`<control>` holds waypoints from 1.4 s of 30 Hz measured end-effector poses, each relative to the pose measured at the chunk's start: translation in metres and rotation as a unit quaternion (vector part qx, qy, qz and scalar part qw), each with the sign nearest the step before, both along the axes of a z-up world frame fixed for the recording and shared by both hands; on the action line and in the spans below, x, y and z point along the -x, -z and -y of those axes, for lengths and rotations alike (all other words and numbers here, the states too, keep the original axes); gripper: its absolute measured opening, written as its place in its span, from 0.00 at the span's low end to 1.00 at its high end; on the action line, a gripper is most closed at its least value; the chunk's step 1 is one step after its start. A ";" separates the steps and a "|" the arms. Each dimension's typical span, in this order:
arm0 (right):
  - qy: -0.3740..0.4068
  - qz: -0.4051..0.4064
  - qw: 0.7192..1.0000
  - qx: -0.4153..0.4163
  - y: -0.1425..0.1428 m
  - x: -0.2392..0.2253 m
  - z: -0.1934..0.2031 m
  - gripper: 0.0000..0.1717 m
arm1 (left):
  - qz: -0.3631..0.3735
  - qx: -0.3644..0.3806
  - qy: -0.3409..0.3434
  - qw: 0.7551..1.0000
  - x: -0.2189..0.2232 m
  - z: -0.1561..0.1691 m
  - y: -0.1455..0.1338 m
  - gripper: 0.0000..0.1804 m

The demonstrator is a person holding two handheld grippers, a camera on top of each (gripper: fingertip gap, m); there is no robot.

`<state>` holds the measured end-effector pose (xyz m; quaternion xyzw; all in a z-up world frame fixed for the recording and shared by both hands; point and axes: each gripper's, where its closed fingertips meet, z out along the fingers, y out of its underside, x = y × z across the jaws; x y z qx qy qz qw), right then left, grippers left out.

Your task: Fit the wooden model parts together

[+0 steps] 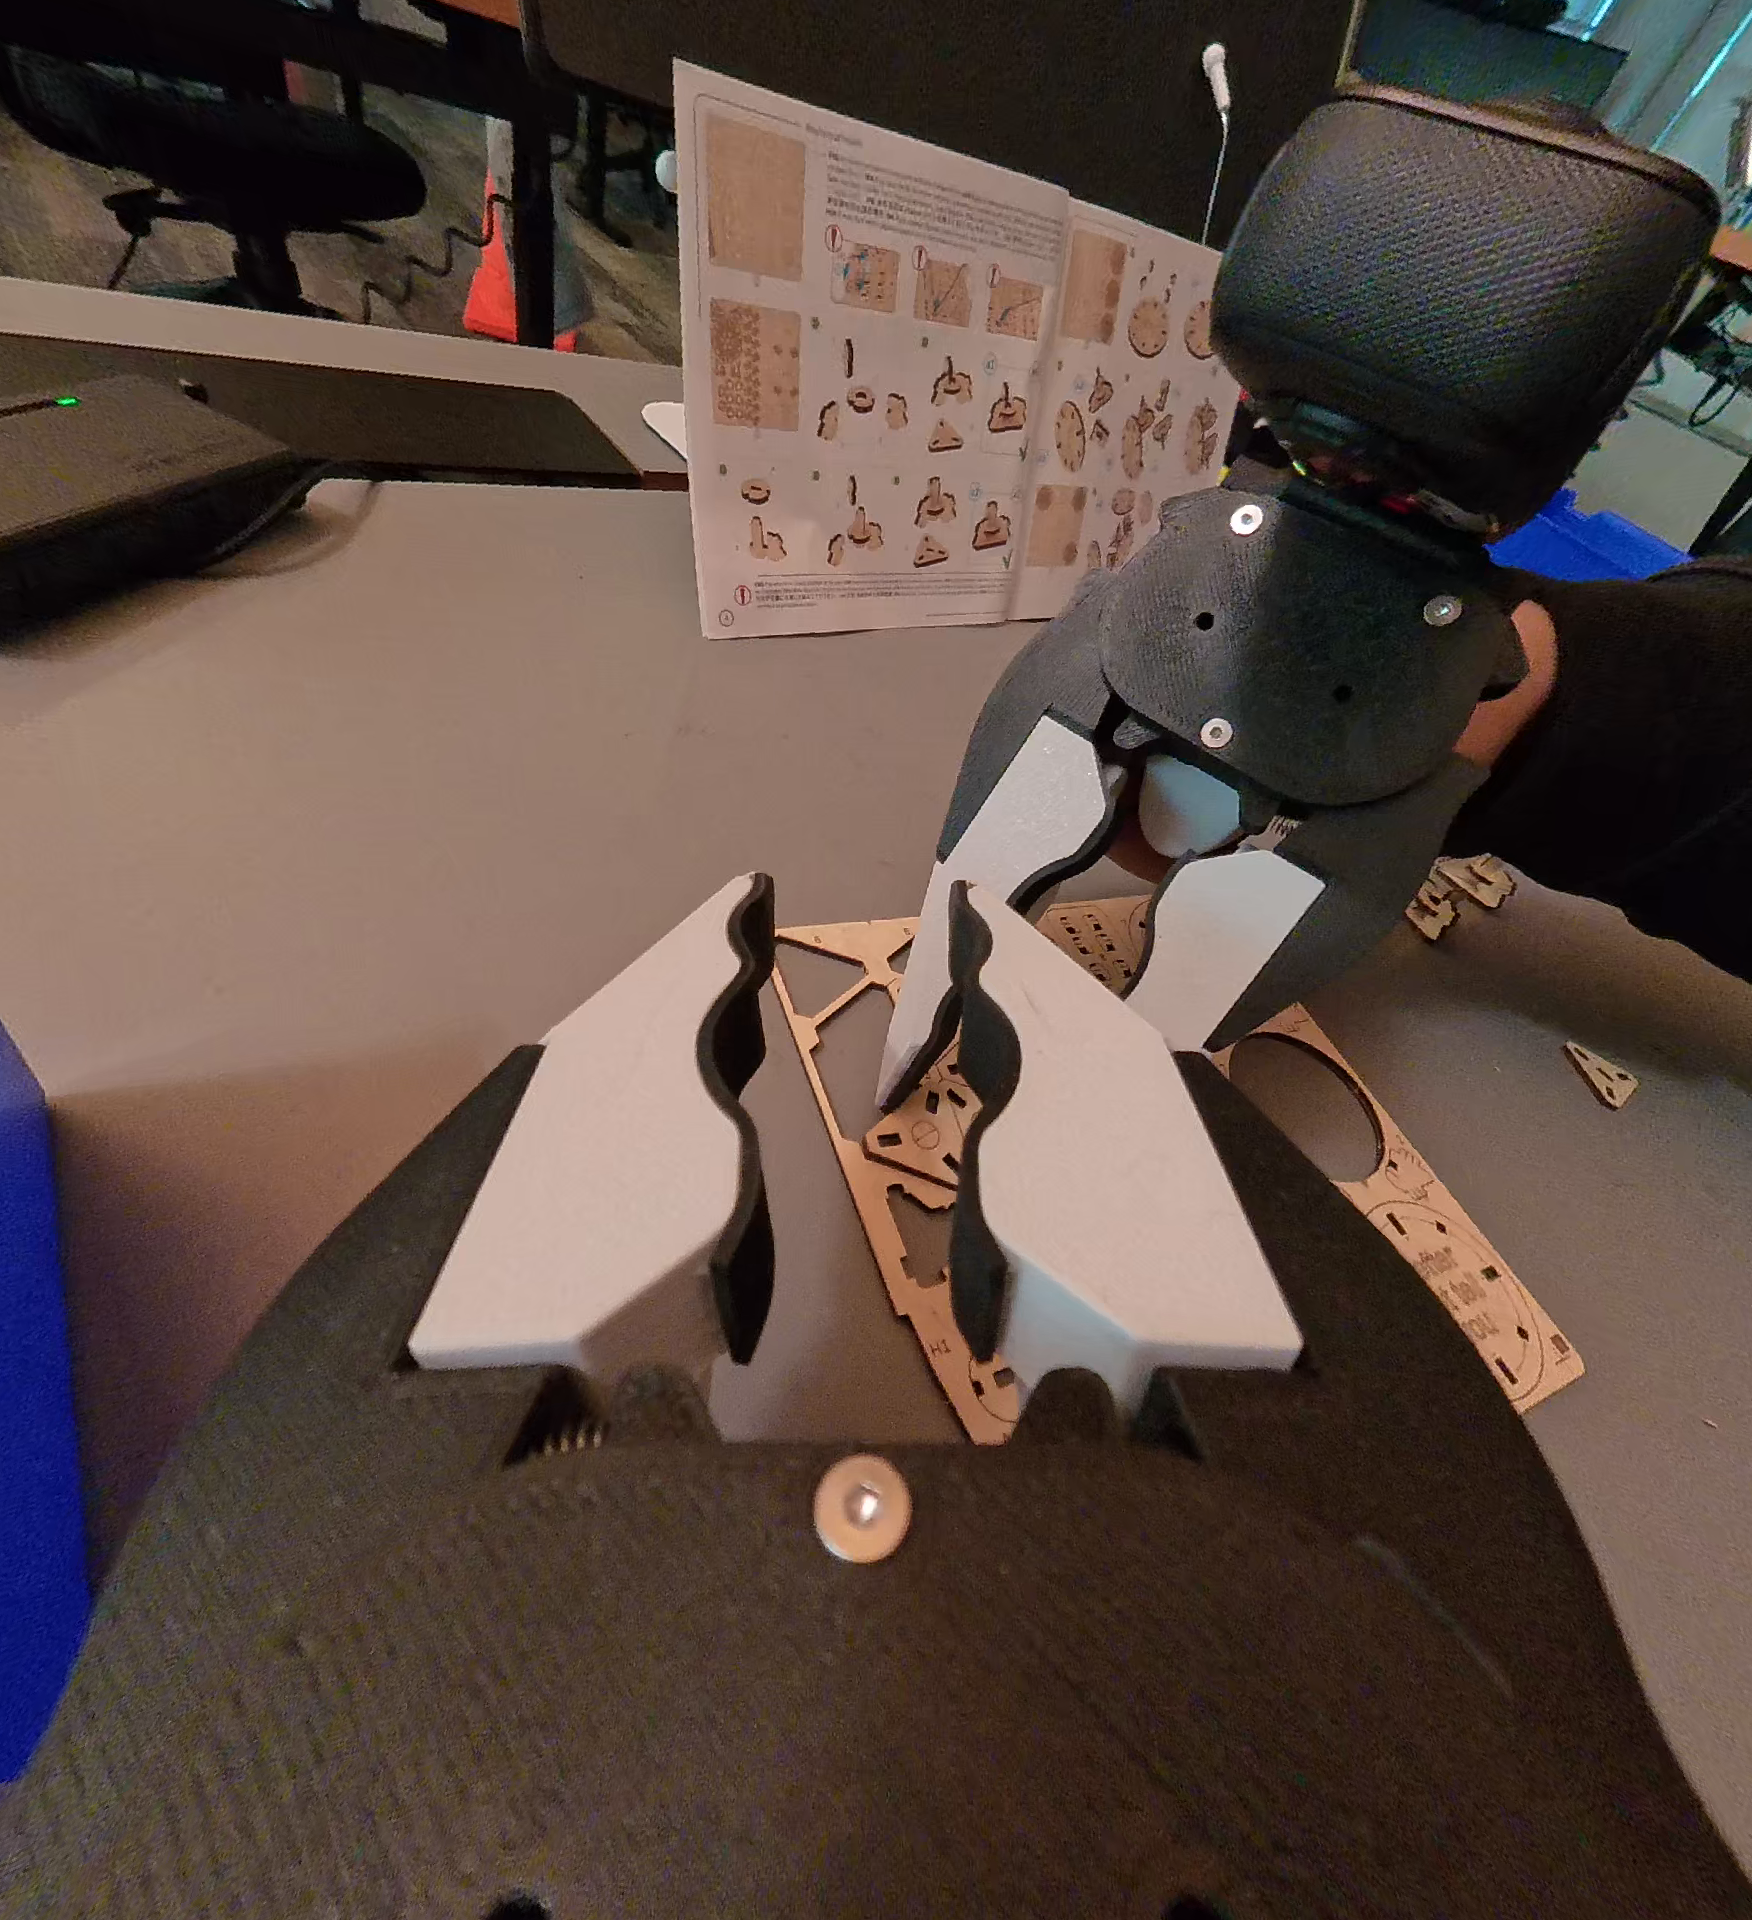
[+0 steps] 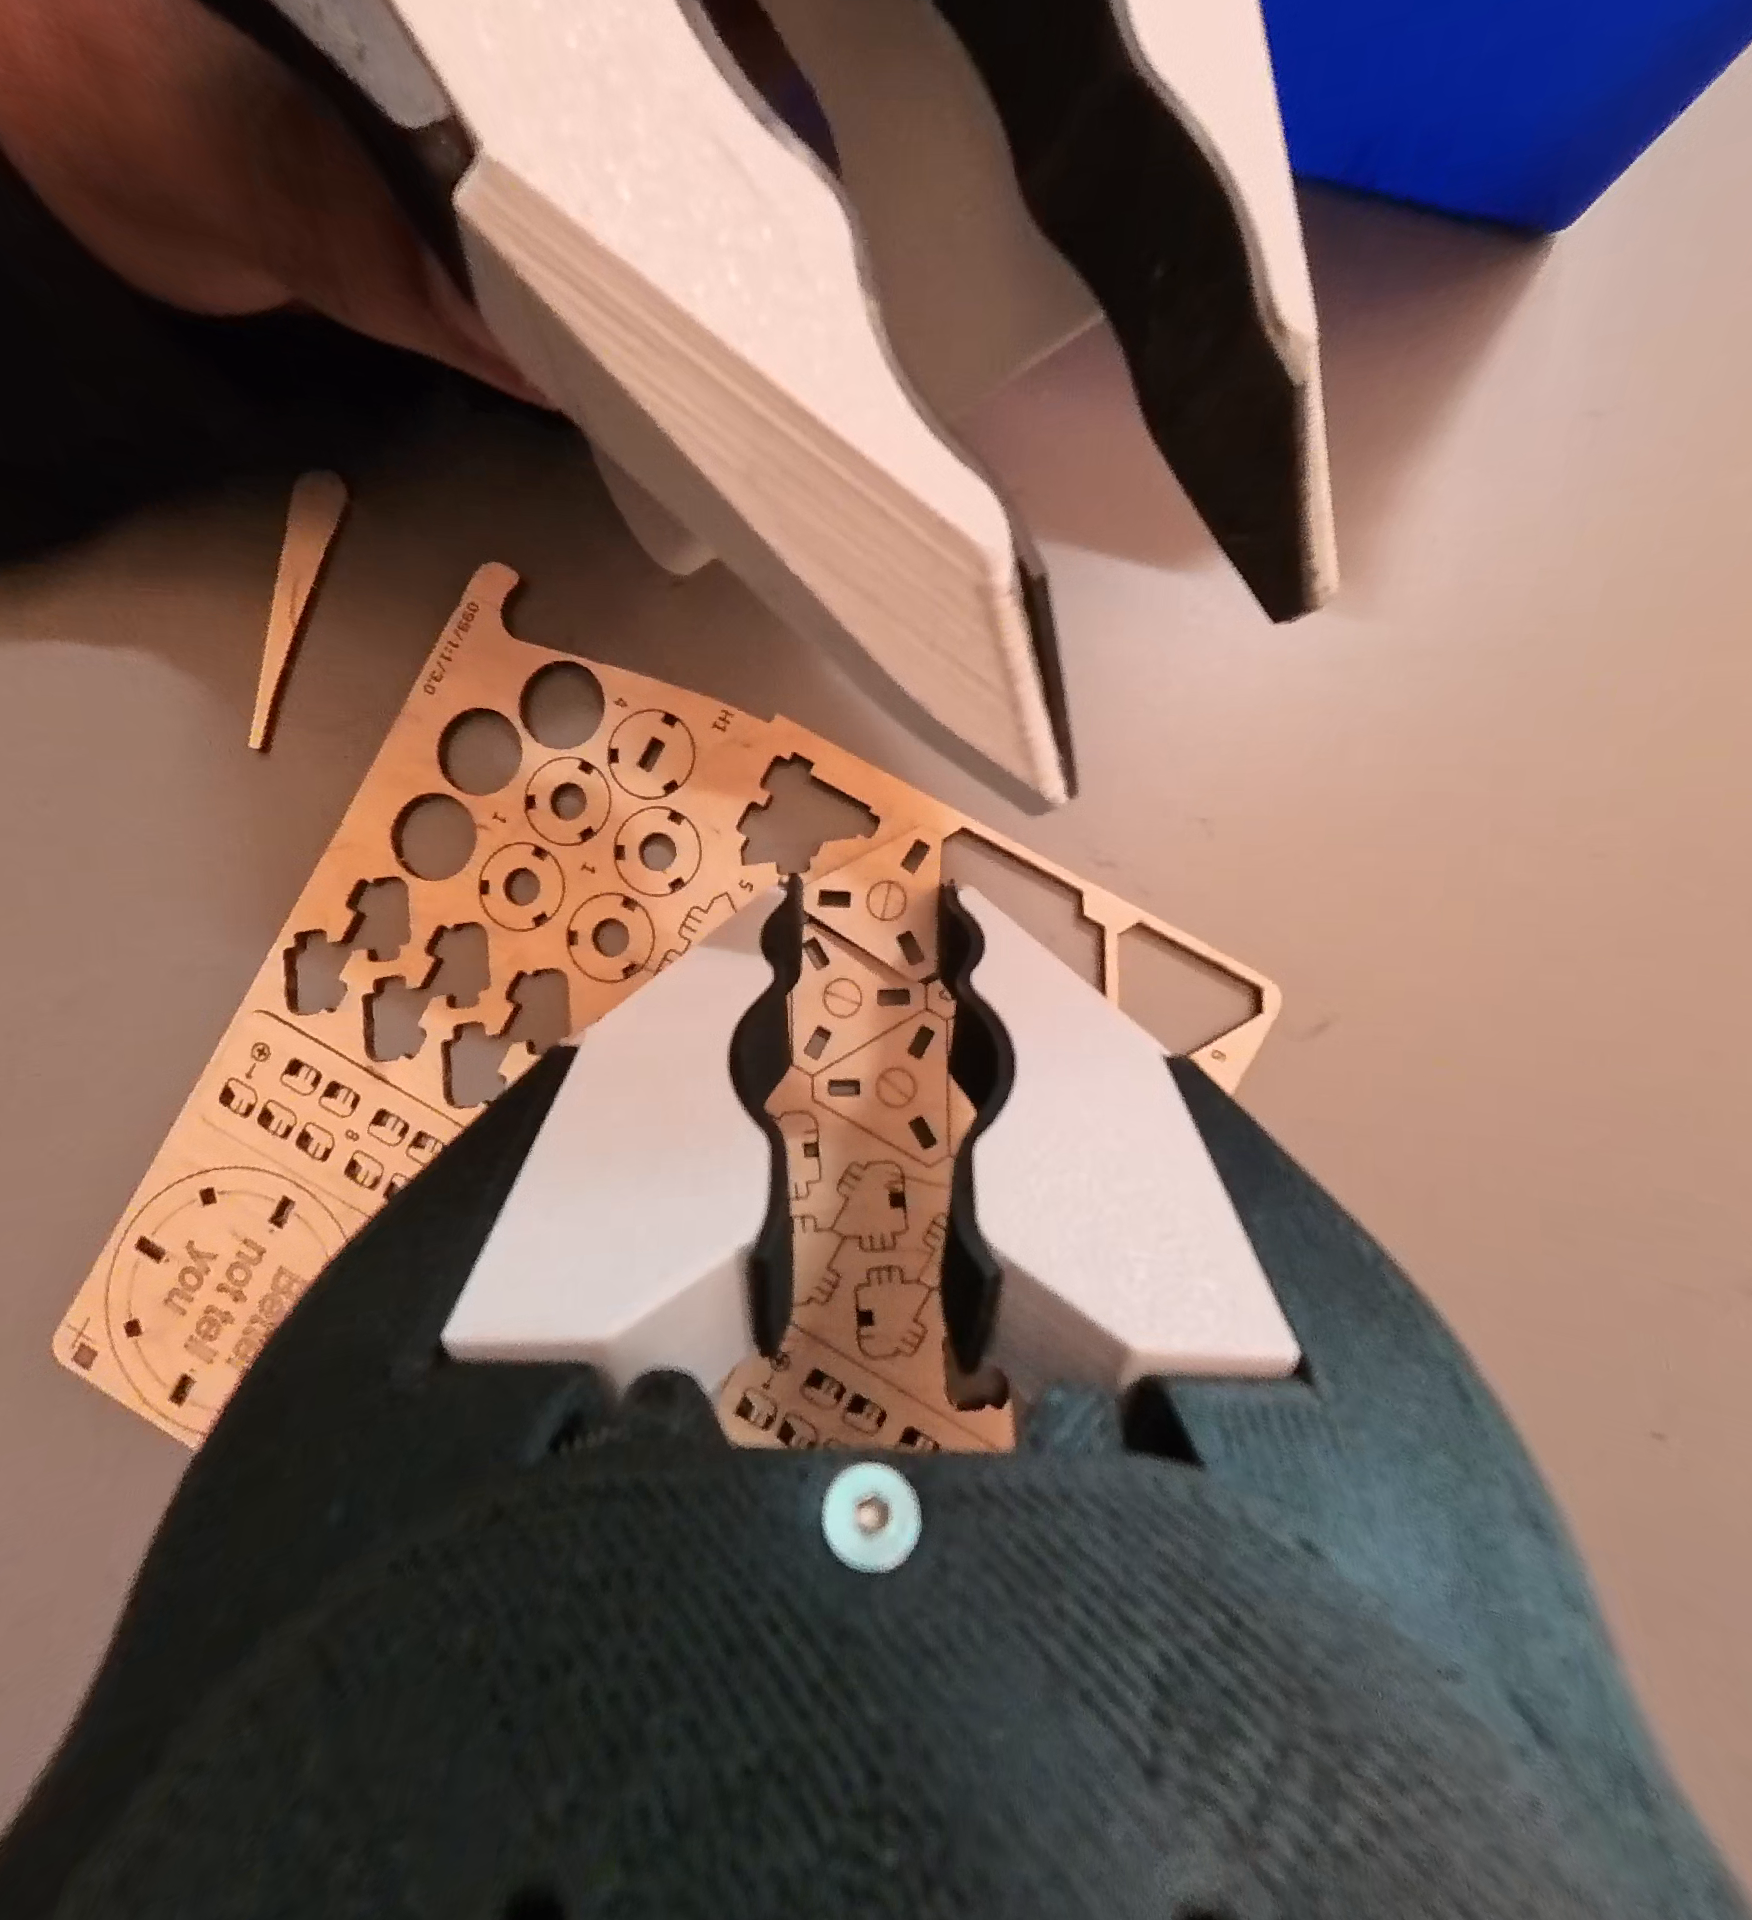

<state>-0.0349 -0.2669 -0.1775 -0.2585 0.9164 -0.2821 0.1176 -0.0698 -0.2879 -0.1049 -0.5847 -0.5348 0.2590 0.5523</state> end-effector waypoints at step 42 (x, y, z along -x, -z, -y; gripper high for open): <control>-0.044 0.025 0.999 -0.008 0.002 -0.001 -0.005 0.16 | 0.010 0.002 0.002 1.000 0.001 0.000 0.004 0.18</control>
